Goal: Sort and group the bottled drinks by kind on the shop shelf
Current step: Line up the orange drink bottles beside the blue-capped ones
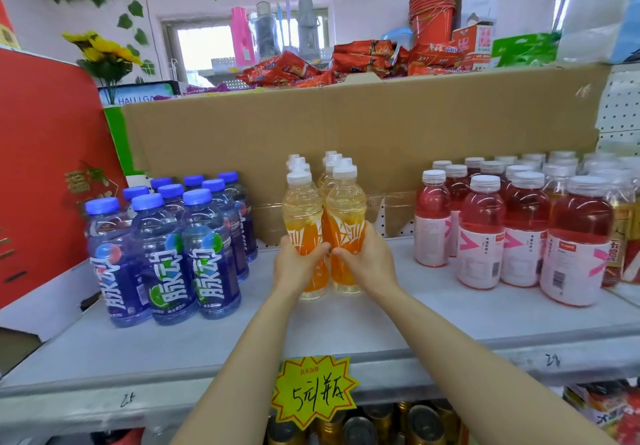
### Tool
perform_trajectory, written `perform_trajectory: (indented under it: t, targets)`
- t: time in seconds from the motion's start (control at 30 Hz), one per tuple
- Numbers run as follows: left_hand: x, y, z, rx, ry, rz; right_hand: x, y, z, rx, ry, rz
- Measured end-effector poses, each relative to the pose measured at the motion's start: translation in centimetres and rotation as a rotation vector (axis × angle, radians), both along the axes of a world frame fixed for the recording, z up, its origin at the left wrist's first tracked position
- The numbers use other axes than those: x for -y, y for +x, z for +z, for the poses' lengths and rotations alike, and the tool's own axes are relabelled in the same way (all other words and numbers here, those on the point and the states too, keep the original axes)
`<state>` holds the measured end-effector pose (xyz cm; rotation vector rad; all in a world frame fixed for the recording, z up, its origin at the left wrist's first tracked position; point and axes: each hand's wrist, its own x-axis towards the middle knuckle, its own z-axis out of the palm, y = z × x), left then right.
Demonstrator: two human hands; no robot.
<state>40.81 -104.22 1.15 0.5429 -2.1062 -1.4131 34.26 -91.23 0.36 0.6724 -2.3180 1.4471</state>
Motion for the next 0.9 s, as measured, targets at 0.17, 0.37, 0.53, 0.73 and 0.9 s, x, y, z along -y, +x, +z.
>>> perform_trajectory:
  t: [0.17, 0.37, 0.53, 0.73, 0.9]
  targets:
    - [0.4, -0.2, 0.0, 0.011, -0.012, -0.007, 0.3, 0.1, -0.1, 0.019, -0.011, -0.009]
    - [0.2, -0.3, 0.0, 0.037, -0.036, 0.028, 0.3, 0.6, 0.3, 0.051, 0.029, -0.032]
    - [-1.9, 1.5, 0.4, -0.215, -0.245, 0.331, -2.7, 1.5, 1.0, -0.063, 0.202, -0.102]
    - [-7.8, 1.8, 3.0, -0.647, -0.813, 0.247, -10.1, 2.0, 0.8, -0.711, 0.261, -0.315]
    - [-13.8, -2.5, 3.0, -0.537, -0.653, 0.064, -16.2, 0.9, 0.5, -0.816, 0.185, -0.383]
